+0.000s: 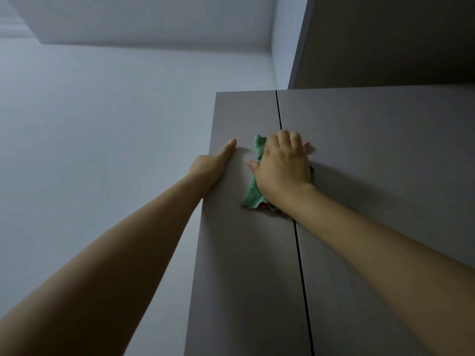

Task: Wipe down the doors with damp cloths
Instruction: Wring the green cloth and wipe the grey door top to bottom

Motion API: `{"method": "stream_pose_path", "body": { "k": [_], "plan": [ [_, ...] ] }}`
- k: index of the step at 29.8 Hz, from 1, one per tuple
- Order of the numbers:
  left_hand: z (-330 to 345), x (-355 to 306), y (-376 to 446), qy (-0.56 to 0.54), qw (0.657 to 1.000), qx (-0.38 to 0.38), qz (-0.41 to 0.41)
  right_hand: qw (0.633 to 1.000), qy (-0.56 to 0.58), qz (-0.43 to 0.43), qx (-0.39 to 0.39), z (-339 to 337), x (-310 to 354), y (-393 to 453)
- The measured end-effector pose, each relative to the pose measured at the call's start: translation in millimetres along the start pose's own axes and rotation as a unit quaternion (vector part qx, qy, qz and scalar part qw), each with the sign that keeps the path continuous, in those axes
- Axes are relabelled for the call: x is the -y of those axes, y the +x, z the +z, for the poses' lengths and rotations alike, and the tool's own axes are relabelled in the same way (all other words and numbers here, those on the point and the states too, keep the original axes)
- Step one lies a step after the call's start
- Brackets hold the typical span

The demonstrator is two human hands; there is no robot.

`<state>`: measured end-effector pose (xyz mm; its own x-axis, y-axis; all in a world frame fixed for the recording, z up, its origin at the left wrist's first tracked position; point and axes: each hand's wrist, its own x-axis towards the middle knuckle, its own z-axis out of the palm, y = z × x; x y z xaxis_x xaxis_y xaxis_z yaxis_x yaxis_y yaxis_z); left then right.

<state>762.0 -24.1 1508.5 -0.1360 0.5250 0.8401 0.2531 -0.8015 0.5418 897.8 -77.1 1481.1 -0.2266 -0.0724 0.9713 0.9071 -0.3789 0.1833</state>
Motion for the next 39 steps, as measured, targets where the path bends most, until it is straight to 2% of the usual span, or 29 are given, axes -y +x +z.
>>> {"method": "stream_pose_path", "body": {
  "k": [2, 6, 11, 14, 16, 19, 21, 22, 25, 27, 31, 33, 36, 38, 39],
  "plan": [
    [0, 1, -1, 0.008, 1.000, -0.007, 0.004, 1.000, 0.015, 0.010, 0.025, 3, 0, 0],
    [-1, 0, -1, 0.001, 1.000, -0.010, -0.002, 0.981, 0.173, 0.046, 0.069, 20, -8, 3],
    [1, 1, 3, 0.013, 1.000, -0.024, -0.004, 0.984, 0.160, 0.021, 0.069, 29, -9, 64],
    [1, 3, 3, 0.018, 0.999, -0.027, -0.005, 0.985, 0.157, -0.035, 0.065, 39, -5, 78],
    [3, 5, 3, 0.024, 0.999, -0.027, -0.003, 0.986, 0.152, -0.051, 0.053, 46, -25, 84],
    [4, 9, 3, 0.030, 0.999, -0.034, 0.005, 0.989, 0.125, 0.038, 0.065, 49, -72, 102],
    [4, 10, 4, 0.026, 0.999, -0.034, 0.005, 0.986, 0.120, 0.087, 0.078, 50, -78, 103],
    [5, 11, 5, 0.025, 0.999, -0.034, 0.003, 0.987, 0.122, 0.074, 0.073, 51, -70, 100],
    [6, 11, 8, 0.029, 0.999, -0.041, 0.005, 0.986, 0.142, -0.064, 0.056, 54, -46, 87],
    [6, 12, 10, 0.032, 0.998, -0.047, 0.011, 0.985, 0.134, -0.093, 0.055, 55, -58, 95],
    [5, 14, 9, 0.022, 0.998, -0.046, 0.019, 0.986, 0.138, 0.063, 0.071, 48, -74, 115],
    [5, 13, 8, 0.021, 0.999, -0.040, 0.022, 0.988, 0.141, 0.014, 0.060, 46, -53, 101],
    [5, 12, 7, 0.020, 0.999, -0.038, 0.014, 0.974, 0.156, -0.160, 0.033, 48, -42, 60],
    [5, 13, 7, 0.021, 0.999, -0.042, 0.012, 0.974, 0.141, -0.177, 0.034, 49, -62, 61],
    [4, 13, 7, 0.024, 0.999, -0.045, 0.012, 0.981, 0.133, -0.134, 0.041, 49, -73, 68]
  ]
}}
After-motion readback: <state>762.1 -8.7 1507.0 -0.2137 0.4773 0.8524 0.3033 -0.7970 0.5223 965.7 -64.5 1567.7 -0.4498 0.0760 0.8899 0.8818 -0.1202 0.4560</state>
